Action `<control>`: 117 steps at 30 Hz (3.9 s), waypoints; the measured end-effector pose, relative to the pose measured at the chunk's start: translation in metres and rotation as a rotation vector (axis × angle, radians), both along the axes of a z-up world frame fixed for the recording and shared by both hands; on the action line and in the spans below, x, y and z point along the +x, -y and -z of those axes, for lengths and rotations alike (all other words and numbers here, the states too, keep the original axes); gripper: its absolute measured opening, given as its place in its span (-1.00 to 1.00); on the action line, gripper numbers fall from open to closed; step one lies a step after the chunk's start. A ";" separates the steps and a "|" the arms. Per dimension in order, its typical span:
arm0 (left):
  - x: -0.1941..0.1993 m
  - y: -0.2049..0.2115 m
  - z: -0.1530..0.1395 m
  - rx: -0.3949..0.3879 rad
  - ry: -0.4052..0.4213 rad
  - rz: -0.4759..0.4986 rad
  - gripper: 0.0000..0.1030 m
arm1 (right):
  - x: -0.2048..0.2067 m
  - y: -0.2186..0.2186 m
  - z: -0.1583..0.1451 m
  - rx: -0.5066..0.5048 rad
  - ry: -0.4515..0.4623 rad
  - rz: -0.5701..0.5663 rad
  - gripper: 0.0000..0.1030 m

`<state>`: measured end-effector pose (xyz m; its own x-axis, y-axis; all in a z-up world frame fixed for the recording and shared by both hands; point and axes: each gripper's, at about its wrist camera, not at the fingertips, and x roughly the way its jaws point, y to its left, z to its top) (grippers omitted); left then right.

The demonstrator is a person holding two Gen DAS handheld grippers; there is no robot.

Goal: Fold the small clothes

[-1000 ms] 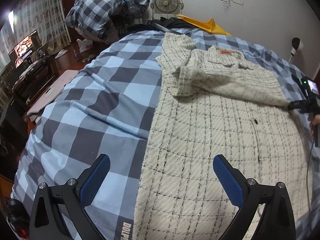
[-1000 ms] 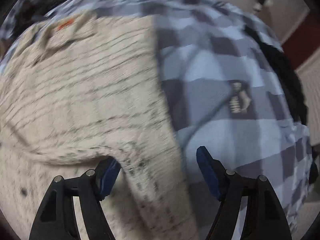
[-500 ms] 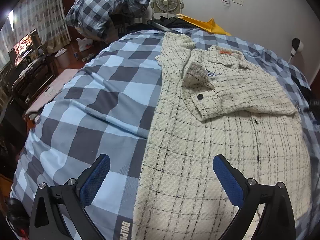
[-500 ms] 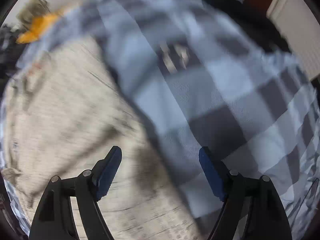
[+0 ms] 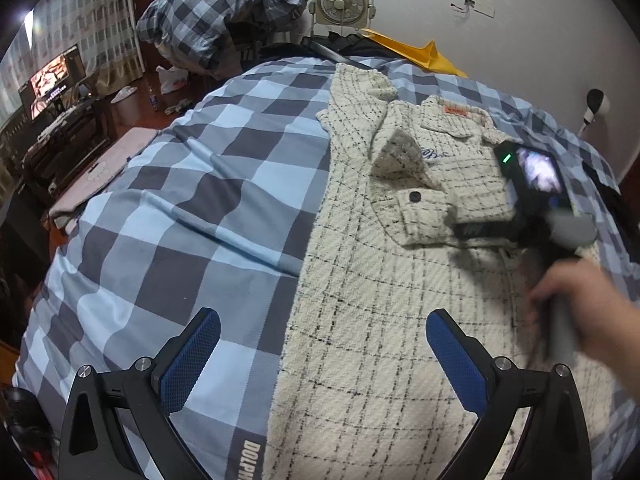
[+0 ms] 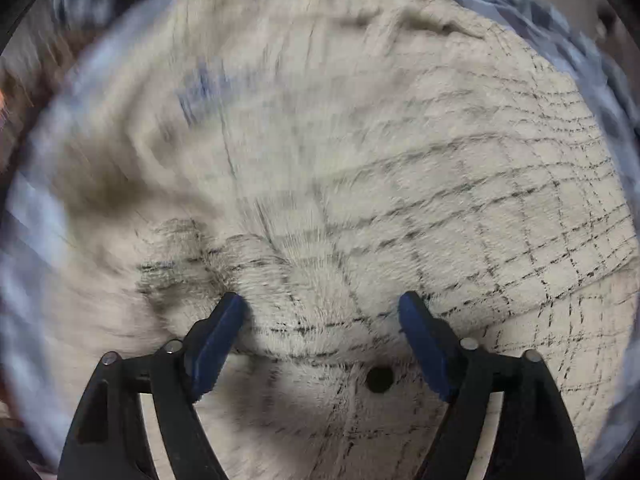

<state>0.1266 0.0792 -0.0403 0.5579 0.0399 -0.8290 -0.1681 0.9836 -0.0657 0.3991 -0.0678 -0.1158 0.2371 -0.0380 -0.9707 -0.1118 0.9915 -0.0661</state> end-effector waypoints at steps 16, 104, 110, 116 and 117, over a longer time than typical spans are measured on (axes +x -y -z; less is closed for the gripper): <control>-0.002 -0.016 -0.004 -0.017 0.014 -0.048 1.00 | -0.054 -0.084 -0.035 0.083 0.093 -0.263 0.28; 0.015 0.037 -0.025 0.157 -0.088 0.232 1.00 | -0.248 0.142 -0.123 0.491 0.155 0.202 0.64; 0.111 0.028 -0.065 0.137 -0.112 0.221 1.00 | -0.260 0.135 -0.121 0.635 0.100 0.227 0.64; 0.232 -0.029 -0.057 -0.068 -0.082 0.087 1.00 | -0.254 0.126 -0.106 0.610 0.033 0.200 0.64; 0.250 -0.040 -0.050 -0.089 -0.070 0.051 1.00 | -0.253 0.126 -0.105 0.606 0.031 0.199 0.64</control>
